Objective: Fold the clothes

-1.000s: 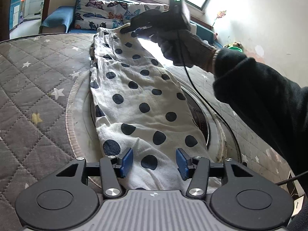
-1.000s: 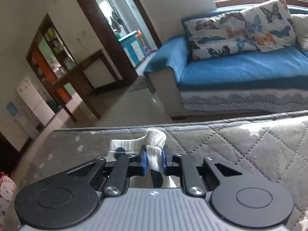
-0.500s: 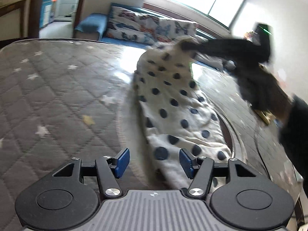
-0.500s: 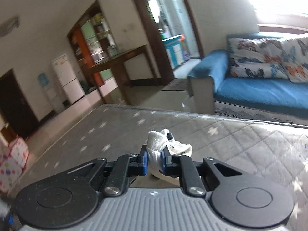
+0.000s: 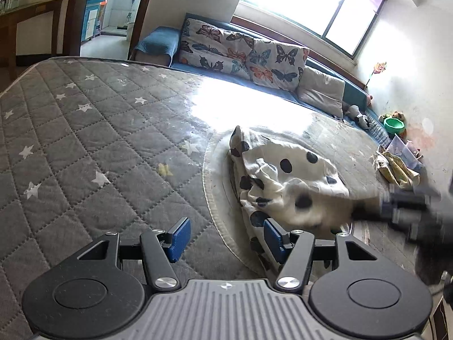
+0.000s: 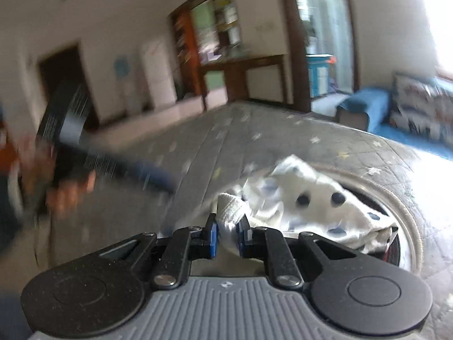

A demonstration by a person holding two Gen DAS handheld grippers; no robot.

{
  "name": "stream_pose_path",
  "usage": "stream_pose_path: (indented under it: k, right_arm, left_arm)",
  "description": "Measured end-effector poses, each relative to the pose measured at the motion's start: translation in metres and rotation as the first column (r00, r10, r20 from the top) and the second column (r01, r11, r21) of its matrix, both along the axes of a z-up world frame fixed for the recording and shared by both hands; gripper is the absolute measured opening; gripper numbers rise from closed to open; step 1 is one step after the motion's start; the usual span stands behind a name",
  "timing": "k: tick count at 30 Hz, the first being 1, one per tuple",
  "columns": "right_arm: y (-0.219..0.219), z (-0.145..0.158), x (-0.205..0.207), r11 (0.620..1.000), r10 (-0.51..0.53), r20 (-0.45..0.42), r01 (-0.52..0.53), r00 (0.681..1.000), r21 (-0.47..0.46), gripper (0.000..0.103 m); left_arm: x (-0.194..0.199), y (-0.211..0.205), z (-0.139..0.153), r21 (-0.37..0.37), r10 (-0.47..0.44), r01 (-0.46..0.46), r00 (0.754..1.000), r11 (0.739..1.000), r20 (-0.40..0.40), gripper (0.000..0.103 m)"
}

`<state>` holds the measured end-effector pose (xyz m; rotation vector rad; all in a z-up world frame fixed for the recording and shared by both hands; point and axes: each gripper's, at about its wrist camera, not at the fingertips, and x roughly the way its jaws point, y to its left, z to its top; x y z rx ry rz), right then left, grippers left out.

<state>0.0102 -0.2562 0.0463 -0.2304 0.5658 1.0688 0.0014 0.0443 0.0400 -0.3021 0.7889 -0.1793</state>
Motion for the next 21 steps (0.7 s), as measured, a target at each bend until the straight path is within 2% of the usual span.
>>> stream_pose_path:
  k: [4, 7, 10, 12, 13, 16, 17, 18, 21]
  right_arm:
    - [0.009, -0.012, -0.041, 0.99, 0.066, 0.141, -0.047, 0.988, -0.135, 0.013]
    - [0.016, -0.014, -0.066, 0.975, 0.12, 0.261, -0.064, 0.958, -0.213, 0.013]
    - [0.025, -0.014, -0.082, 0.949, 0.192, 0.361, -0.079, 0.913, -0.305, 0.013]
    - [0.028, -0.02, -0.095, 0.923, 0.262, 0.428, -0.095, 0.865, -0.372, 0.013]
    - [0.028, -0.024, -0.103, 0.908, 0.295, 0.473, -0.088, 0.83, -0.411, 0.013]
    - [0.031, -0.04, -0.128, 0.846, 0.419, 0.598, -0.054, 0.684, -0.53, 0.012]
    - [0.032, -0.043, -0.134, 0.828, 0.449, 0.611, -0.048, 0.652, -0.558, 0.012]
    - [0.033, -0.045, -0.137, 0.821, 0.46, 0.611, -0.047, 0.645, -0.568, 0.012]
    - [0.033, -0.038, -0.137, 0.845, 0.411, 0.576, -0.057, 0.707, -0.532, 0.017]
  left_arm:
    - [0.001, -0.005, 0.007, -0.003, -0.011, 0.011, 1.0, 1.0, 0.023, 0.061]
    - [0.006, -0.013, 0.015, 0.002, -0.035, 0.035, 0.998, 0.999, 0.048, 0.061]
    - [0.012, -0.023, 0.024, 0.014, -0.072, 0.071, 0.995, 0.997, 0.075, 0.064]
    - [0.015, -0.029, 0.028, 0.023, -0.088, 0.086, 0.992, 0.996, 0.091, 0.064]
    - [0.016, -0.031, 0.03, 0.021, -0.096, 0.094, 0.991, 0.995, 0.098, 0.064]
    - [0.018, -0.034, 0.032, 0.017, -0.111, 0.11, 0.988, 0.994, 0.108, 0.066]
    - [0.018, -0.034, 0.032, 0.017, -0.113, 0.112, 0.988, 0.994, 0.108, 0.067]
    - [0.018, -0.034, 0.031, 0.017, -0.115, 0.113, 0.988, 0.993, 0.107, 0.068]
    - [0.018, -0.034, 0.03, 0.018, -0.12, 0.119, 0.987, 0.993, 0.106, 0.068]
